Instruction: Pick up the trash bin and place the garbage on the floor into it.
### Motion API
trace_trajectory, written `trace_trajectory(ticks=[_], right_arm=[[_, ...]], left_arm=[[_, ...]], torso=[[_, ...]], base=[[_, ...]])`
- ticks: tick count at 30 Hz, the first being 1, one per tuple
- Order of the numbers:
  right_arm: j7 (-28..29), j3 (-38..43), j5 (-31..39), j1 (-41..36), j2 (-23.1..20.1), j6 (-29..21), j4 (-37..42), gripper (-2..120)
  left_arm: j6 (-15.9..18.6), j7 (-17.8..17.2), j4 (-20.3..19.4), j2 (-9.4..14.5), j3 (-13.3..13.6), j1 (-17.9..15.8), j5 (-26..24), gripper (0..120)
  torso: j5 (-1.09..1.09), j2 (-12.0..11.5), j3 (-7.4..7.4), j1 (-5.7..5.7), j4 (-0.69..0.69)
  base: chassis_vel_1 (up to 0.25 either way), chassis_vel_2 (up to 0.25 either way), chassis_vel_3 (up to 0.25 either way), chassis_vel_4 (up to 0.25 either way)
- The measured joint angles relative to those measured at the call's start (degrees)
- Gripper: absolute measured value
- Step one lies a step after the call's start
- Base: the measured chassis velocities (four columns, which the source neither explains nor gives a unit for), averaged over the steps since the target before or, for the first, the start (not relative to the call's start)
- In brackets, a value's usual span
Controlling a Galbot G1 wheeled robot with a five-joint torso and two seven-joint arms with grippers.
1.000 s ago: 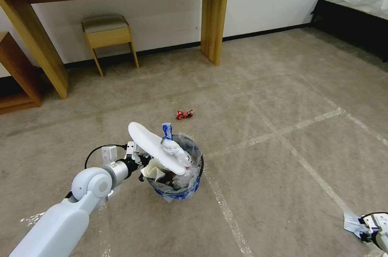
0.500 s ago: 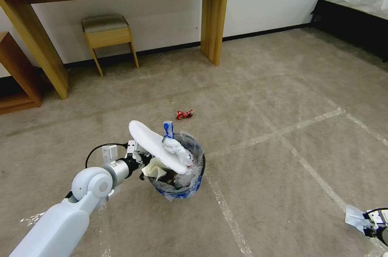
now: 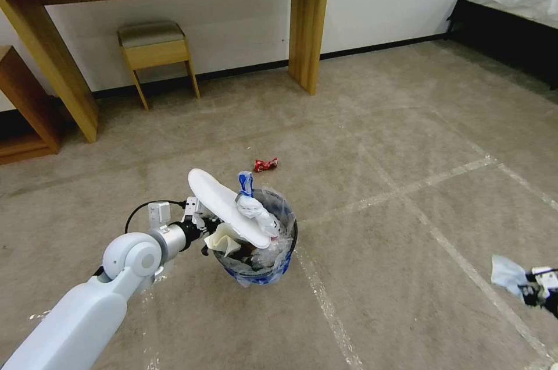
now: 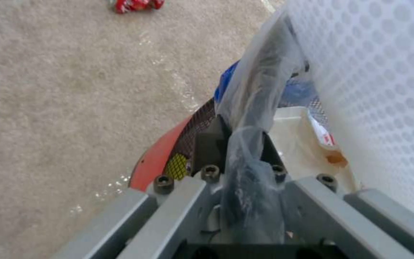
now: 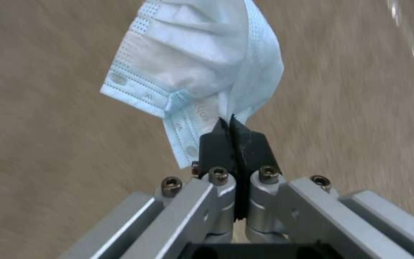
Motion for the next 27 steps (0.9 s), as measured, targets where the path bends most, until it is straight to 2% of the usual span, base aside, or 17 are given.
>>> trace_trajectory(ticks=[2,6,8,9,12,14,15,18,20,24,26,27], right_arm=[[-2.10,2.43,2.70,-2.92,-1.75,0.93,7.64,0],[-3.48,2.15,6.11,-3.22,-3.69,1.39,13.65,0],[-5.70,1.03,10.59,-2.65,-5.64,1.65,19.64,0],[-5.70,1.03,10.59,-2.65,-5.64,1.65,19.64,0],[-7.58,-1.19,13.81,-0.98,-7.18,1.58,23.27,0],[-9.36,-6.00,18.63,2.82,-9.27,1.01,27.77,0],[-9.36,-6.00,18.63,2.82,-9.27,1.01,27.77,0],[-9.28,-10.05,25.39,6.09,-11.39,-0.12,32.22,0],[-9.63,-10.41,27.06,6.40,-12.08,-0.50,33.19,0],[-11.10,-10.45,28.77,6.32,-13.20,-1.18,34.20,0],[-14.85,-9.71,29.12,5.75,-14.04,-1.54,34.61,0],[-14.85,-9.71,29.12,5.75,-14.04,-1.54,34.61,0]], left_arm=[[0.06,-0.02,0.80,-0.01,0.58,-0.87,-1.52,1],[0.13,-0.26,0.94,0.19,0.49,-1.15,-2.87,1],[0.47,-0.81,1.09,0.33,0.49,-1.98,-4.20,1],[0.47,-0.81,1.09,0.33,0.49,-1.98,-4.20,1],[0.59,-1.36,1.15,0.33,0.51,-2.40,-4.84,1],[1.07,-2.10,0.89,0.49,0.62,-2.38,-5.75,1],[1.07,-2.10,0.89,0.49,0.62,-2.38,-5.75,1],[1.49,-2.65,0.20,0.48,1.09,-2.52,-7.04,1],[1.53,-2.69,0.07,0.48,1.57,-2.66,-7.27,1],[1.54,-2.84,-0.34,0.40,2.54,-2.57,-7.71,1],[1.55,-2.96,-0.83,-0.19,3.88,-2.12,-7.49,1],[1.55,-2.96,-0.83,-0.19,3.88,-2.12,-7.49,1]], torso=[[-0.03,0.00,0.00,0.00,-0.03],[0.00,0.00,0.00,0.00,0.02],[-0.01,0.00,0.00,0.00,0.03],[-0.01,0.00,0.00,0.00,0.03],[-0.03,0.00,0.00,0.00,0.01],[0.01,0.00,0.01,0.00,0.03],[0.01,0.00,0.01,0.00,0.03],[0.00,0.00,0.01,0.00,0.02],[-0.01,0.00,0.00,0.00,0.01],[0.00,0.00,0.00,0.00,0.00],[-0.01,0.00,0.00,0.00,0.01],[-0.01,0.00,0.00,0.00,0.01]], base=[[0.000,0.000,0.000,0.000],[0.000,0.000,0.000,0.000],[0.000,0.000,0.000,0.000],[0.000,0.000,0.000,0.000],[0.000,0.000,0.000,0.000],[0.000,0.000,0.000,0.000],[0.000,0.000,0.000,0.000],[0.000,0.000,0.000,0.000],[0.000,0.000,0.000,0.000],[0.000,0.000,0.000,0.000],[0.000,0.000,0.000,0.000],[0.000,0.000,0.000,0.000]])
